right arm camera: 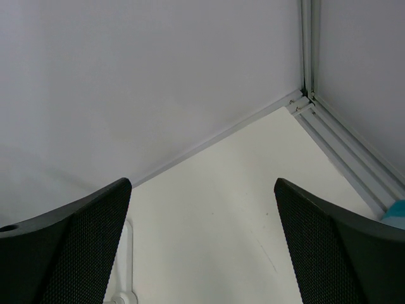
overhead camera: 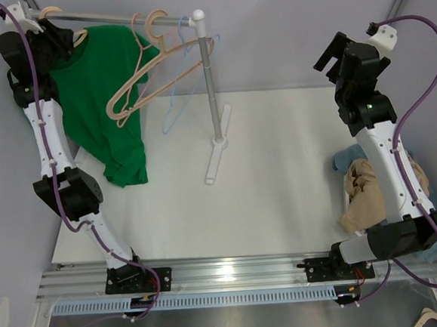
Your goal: Remove the t-shirt from the hanger
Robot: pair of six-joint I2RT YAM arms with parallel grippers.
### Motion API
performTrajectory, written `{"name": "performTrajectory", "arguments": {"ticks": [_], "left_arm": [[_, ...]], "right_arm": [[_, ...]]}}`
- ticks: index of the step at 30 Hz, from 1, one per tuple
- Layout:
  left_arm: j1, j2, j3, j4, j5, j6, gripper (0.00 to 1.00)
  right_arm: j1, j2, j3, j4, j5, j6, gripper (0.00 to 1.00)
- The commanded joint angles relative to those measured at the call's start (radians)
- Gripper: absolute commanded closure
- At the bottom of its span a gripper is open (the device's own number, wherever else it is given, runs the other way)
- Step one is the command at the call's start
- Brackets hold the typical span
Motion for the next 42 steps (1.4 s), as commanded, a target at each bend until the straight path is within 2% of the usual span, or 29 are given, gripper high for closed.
{"name": "performTrajectory", "arguments": {"ticks": [1, 2, 3, 5, 6, 7, 15, 17, 22, 28, 30, 33, 41, 42], "left_arm": [[-0.014, -0.005, 0.063, -0.006, 0.002, 0.032, 0.51], [-0.014, -0.003, 0.066, -0.007, 0.019, 0.031, 0.6], [-0.013, -0.003, 0.068, -0.018, 0.024, 0.023, 0.74], [-0.019, -0.01, 0.06, -0.021, 0.036, 0.02, 0.83], [-0.021, -0.013, 0.06, -0.024, 0.036, 0.021, 0.94], [-0.03, -0.02, 0.06, -0.032, 0.036, 0.023, 0.99], [-0.073, -0.089, 0.045, -0.041, 0.008, 0.055, 0.99], [-0.08, -0.108, 0.049, -0.09, -0.031, 0.055, 0.99], [-0.136, -0.157, 0.082, -0.222, -0.208, 0.066, 0.99], [-0.194, -0.22, 0.049, -0.211, -0.36, 0.046, 0.99], [-0.231, -0.229, 0.046, -0.214, -0.474, 0.057, 0.99], [-0.275, -0.237, 0.04, -0.217, -0.573, 0.074, 0.99], [-0.338, -0.244, -0.093, -0.187, -0.601, 0.071, 0.99], [-0.378, -0.247, -0.117, -0.173, -0.608, 0.075, 0.99]], "right_arm": [[0.008, -0.039, -0.011, 0.046, 0.007, -0.015, 0.01], [0.009, -0.042, -0.014, 0.048, 0.007, -0.016, 0.01], [0.008, -0.044, -0.017, 0.048, 0.007, -0.016, 0.01], [0.008, -0.05, -0.027, 0.048, 0.005, -0.018, 0.0], [0.008, -0.056, -0.03, 0.046, 0.005, -0.018, 0.0], [0.006, -0.056, -0.033, 0.048, 0.005, -0.019, 0.01], [0.006, -0.091, -0.068, 0.045, -0.006, -0.019, 0.0], [0.003, -0.099, -0.079, 0.046, -0.009, -0.019, 0.01], [-0.002, -0.117, -0.091, 0.036, -0.028, -0.015, 0.01], [-0.002, -0.148, -0.111, 0.022, -0.061, -0.01, 0.01], [-0.003, -0.154, -0.119, 0.017, -0.059, -0.012, 0.0], [-0.006, -0.165, -0.131, 0.016, -0.062, -0.009, 0.01], [-0.008, -0.174, -0.154, 0.014, -0.088, 0.007, 0.01], [-0.008, -0.177, -0.157, 0.014, -0.088, 0.008, 0.01]]}}
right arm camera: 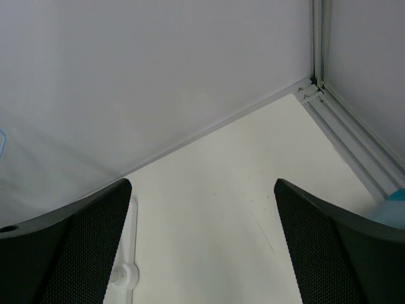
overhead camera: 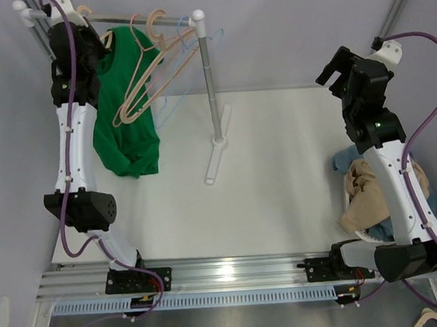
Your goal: Remove the t-shirt from the hanger
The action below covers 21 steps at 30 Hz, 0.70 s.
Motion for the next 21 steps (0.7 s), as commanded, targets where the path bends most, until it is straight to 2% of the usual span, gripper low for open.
{"name": "performTrajectory", "arguments": {"ticks": [1, 6, 8, 10, 11, 14, 16, 21], "left_arm": [[-0.058, -0.038, -0.055, 0.088, -0.053, 0.026, 0.99], [-0.07, -0.008, -0.065, 0.118, -0.001, 0.021, 0.99], [-0.07, 0.003, -0.065, 0.133, 0.079, 0.045, 0.98], [-0.07, 0.006, -0.066, 0.151, 0.124, 0.078, 0.74], [-0.069, 0.008, -0.068, 0.156, 0.191, 0.093, 0.6], [-0.067, 0.011, -0.062, 0.164, 0.255, 0.134, 0.42], [-0.058, 0.02, -0.053, 0.15, 0.318, 0.139, 0.35], [-0.05, 0.048, -0.02, 0.112, 0.313, 0.154, 0.36]], "right_arm": [[-0.003, -0.027, -0.011, 0.009, -0.02, 0.003, 0.01], [-0.004, -0.04, -0.017, 0.003, -0.014, -0.003, 0.01], [-0.006, -0.046, -0.023, 0.003, -0.009, -0.008, 0.01], [-0.012, -0.048, -0.026, 0.006, -0.01, -0.009, 0.01], [-0.012, -0.048, -0.026, 0.006, -0.017, -0.008, 0.0], [-0.017, -0.043, -0.026, 0.007, -0.024, -0.008, 0.01], [-0.02, -0.045, -0.028, 0.009, -0.027, -0.006, 0.01], [-0.024, -0.043, -0.028, 0.015, -0.041, 0.0, 0.01]]}}
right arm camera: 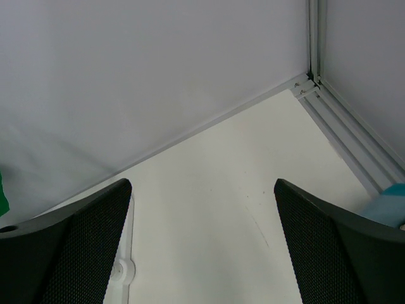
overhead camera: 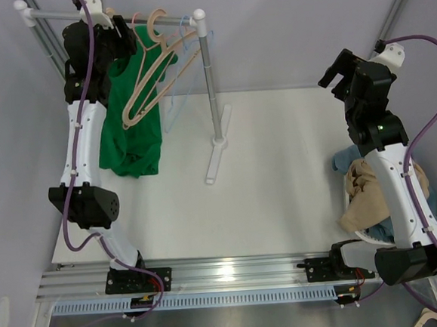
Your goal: Remove the t-shirt from the hanger
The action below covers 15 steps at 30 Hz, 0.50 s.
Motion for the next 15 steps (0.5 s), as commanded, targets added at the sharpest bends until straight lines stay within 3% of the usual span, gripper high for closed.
{"name": "performTrajectory", "arguments": {"ticks": [1, 3, 4, 6, 15], "left_arm": [[0.008, 0.024, 0.043, 0.014, 0.042, 0.038, 0.38], [0.013, 0.031, 0.046, 0.014, 0.052, 0.037, 0.48], [0.013, 0.034, 0.048, 0.014, 0.055, 0.037, 0.75], [0.014, 0.044, 0.06, -0.002, 0.049, 0.035, 0.96], [0.016, 0.07, 0.081, -0.021, 0.028, 0.031, 0.99]], "right_arm": [[-0.005, -0.02, 0.0, 0.025, -0.021, -0.003, 0.01], [-0.005, -0.02, -0.005, 0.025, -0.021, -0.003, 0.01], [-0.005, -0.02, -0.006, 0.028, -0.021, -0.001, 0.01], [-0.007, -0.019, -0.008, 0.028, -0.022, 0.0, 0.0], [-0.01, -0.019, -0.016, 0.028, -0.033, 0.002, 0.0]]}}
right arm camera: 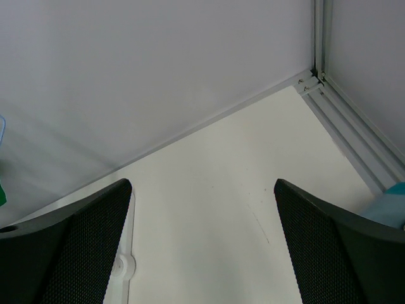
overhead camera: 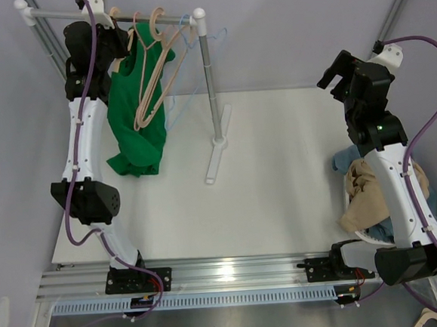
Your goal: Remove the t-shirt from the hanger
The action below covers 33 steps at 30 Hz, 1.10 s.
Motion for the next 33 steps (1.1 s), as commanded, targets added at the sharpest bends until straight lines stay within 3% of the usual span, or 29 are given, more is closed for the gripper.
{"name": "performTrajectory", "arguments": {"ticks": [1, 7, 10, 13, 17, 27, 31, 32, 33], "left_arm": [[0.005, 0.026, 0.058, -0.009, -0.004, 0.001, 0.99], [0.005, 0.028, 0.21, -0.021, -0.103, -0.015, 0.99], [0.005, -0.019, 0.183, -0.012, -0.221, -0.021, 0.99], [0.005, -0.123, 0.059, 0.034, -0.295, -0.013, 0.99], [0.005, -0.246, -0.09, 0.14, -0.284, 0.002, 0.99], [0.005, -0.352, -0.131, 0.154, -0.218, -0.053, 0.99], [-0.011, -0.31, 0.032, -0.101, -0.273, -0.108, 0.99], [-0.026, -0.324, 0.037, -0.137, -0.315, -0.117, 0.99], [-0.044, -0.333, 0.034, -0.176, -0.447, -0.122, 0.99]], "right_arm": [[-0.005, -0.019, -0.004, 0.028, -0.015, 0.0, 0.0], [-0.006, -0.023, -0.012, 0.025, -0.023, 0.003, 0.0], [-0.005, -0.029, -0.018, 0.023, -0.024, 0.003, 0.01], [-0.006, -0.034, -0.023, 0.022, -0.029, 0.003, 0.01], [-0.005, -0.037, -0.026, 0.02, -0.049, 0.009, 0.0], [0.012, -0.054, -0.03, -0.004, -0.102, 0.003, 0.01], [0.053, -0.017, 0.008, -0.03, -0.259, -0.069, 0.01], [0.076, -0.005, 0.013, -0.035, -0.279, -0.095, 0.01], [0.131, 0.0, 0.011, -0.035, -0.288, -0.103, 0.0]]}}
